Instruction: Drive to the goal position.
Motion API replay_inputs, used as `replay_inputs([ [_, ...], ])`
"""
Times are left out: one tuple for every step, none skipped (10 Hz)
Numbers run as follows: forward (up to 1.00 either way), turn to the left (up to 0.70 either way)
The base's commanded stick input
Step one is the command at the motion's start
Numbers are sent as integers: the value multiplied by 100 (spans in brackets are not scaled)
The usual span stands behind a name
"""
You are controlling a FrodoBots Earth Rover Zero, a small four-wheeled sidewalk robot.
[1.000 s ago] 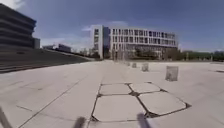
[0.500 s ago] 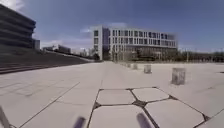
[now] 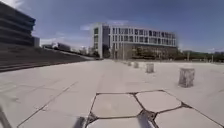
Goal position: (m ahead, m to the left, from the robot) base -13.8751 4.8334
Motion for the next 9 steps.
replay_inputs([
  [70, 0],
  [70, 0],
  [70, 0],
  [70, 0],
  [70, 0],
  [70, 0],
  [70, 0],
  [70, 0],
  [70, 0],
])
